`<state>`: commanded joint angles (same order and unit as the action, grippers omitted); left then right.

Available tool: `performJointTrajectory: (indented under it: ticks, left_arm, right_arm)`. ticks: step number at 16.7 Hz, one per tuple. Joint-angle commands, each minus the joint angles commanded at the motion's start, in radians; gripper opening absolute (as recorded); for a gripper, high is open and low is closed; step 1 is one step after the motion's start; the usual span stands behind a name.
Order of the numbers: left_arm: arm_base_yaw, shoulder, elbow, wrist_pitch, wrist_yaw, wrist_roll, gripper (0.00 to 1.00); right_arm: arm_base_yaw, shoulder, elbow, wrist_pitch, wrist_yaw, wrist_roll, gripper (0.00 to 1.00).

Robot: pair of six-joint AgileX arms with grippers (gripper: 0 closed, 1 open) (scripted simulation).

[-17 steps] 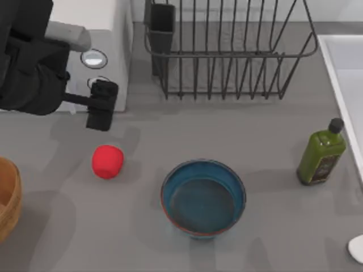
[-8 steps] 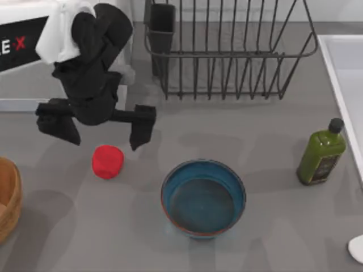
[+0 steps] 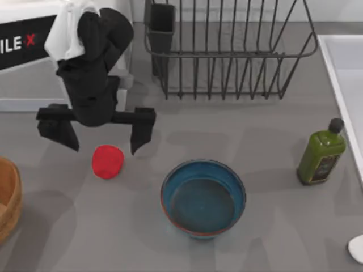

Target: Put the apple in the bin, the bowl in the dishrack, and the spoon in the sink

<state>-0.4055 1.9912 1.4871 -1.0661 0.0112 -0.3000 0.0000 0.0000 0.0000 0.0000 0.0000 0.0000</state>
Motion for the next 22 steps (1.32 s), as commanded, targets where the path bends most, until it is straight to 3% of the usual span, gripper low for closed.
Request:
performJointTrajectory:
  ticks: [6, 11, 16, 22]
  left_arm:
    - [-0.004, 0.094, 0.012, 0.099, 0.001, 0.0, 1.0]
    - [0.002, 0.116, -0.127, 0.236, 0.001, 0.004, 1.0]
    - [0.0, 0.101, -0.147, 0.248, 0.001, 0.001, 1.0]
    - [0.0, 0.101, -0.147, 0.248, 0.001, 0.001, 0.55]
  right_arm:
    - [0.0, 0.0, 0.0, 0.0, 0.0, 0.0, 1.0]
    - [0.0, 0.0, 0.0, 0.0, 0.0, 0.0, 1.0]
    - [0.0, 0.0, 0.0, 0.0, 0.0, 0.0, 1.0]
    - [0.0, 0.0, 0.0, 0.0, 0.0, 0.0, 1.0]
